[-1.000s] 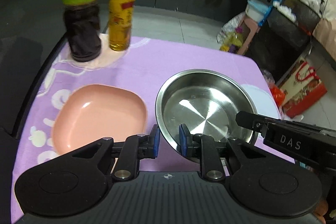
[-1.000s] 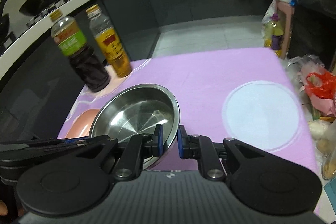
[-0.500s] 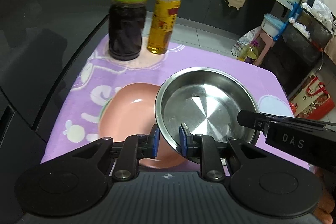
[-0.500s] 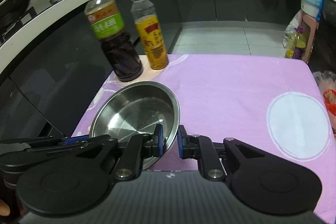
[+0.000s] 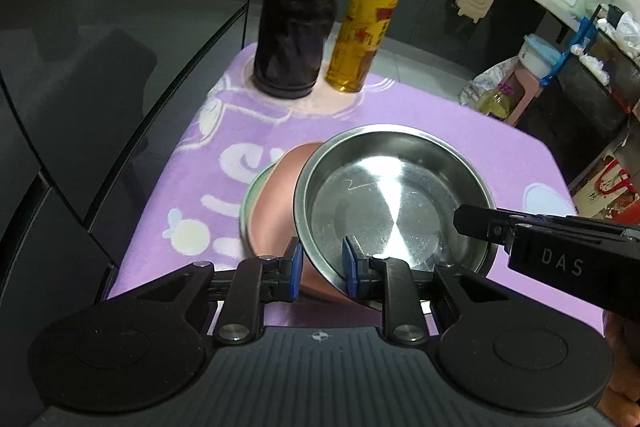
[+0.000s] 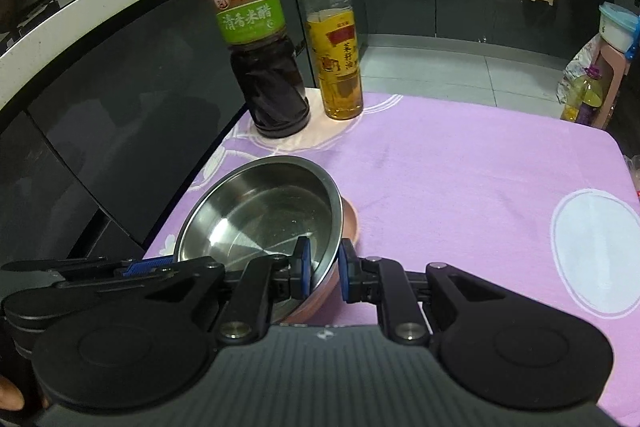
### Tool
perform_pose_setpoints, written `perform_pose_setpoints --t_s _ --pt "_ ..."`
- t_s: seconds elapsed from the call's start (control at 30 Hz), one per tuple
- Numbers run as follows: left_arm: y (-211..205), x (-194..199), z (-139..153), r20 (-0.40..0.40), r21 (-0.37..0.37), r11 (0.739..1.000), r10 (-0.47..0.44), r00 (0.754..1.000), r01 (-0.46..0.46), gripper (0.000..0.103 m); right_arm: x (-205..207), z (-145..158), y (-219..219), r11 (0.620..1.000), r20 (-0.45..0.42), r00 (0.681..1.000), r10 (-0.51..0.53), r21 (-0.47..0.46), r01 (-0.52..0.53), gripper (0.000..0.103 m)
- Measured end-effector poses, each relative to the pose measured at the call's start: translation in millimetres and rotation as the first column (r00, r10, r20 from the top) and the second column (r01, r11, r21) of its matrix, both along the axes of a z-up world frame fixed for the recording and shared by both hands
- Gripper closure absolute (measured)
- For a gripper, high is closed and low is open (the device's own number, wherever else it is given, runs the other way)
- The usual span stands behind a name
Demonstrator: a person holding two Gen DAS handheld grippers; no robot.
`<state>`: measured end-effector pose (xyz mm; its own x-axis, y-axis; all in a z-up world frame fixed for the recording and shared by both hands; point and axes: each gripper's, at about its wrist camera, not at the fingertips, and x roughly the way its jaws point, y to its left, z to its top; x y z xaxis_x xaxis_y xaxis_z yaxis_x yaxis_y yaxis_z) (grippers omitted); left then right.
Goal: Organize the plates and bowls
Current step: 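Carry the steel bowl with both grippers over the pink square dish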
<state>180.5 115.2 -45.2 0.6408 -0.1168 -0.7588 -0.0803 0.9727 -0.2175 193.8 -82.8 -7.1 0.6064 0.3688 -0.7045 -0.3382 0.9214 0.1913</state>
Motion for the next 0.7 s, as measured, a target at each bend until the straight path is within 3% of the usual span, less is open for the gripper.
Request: perform_pose_setpoints --t_s 0.43,0.7 --pt "7.8 10.3 -21.9 -0.047 0.02 1.0 0.007 0.999 -0.006 0.082 7.4 -17.4 20.9 0.999 -0.047 0.999 0.019 -0.034 -0.021 0.093" --pt "8.8 9.4 -22.9 -0.021 0.04 0.999 0.0 1.0 0.001 0.081 11.7 -25.1 22.0 0.999 -0.071 0.997 0.018 -0.03 -0.02 0.092"
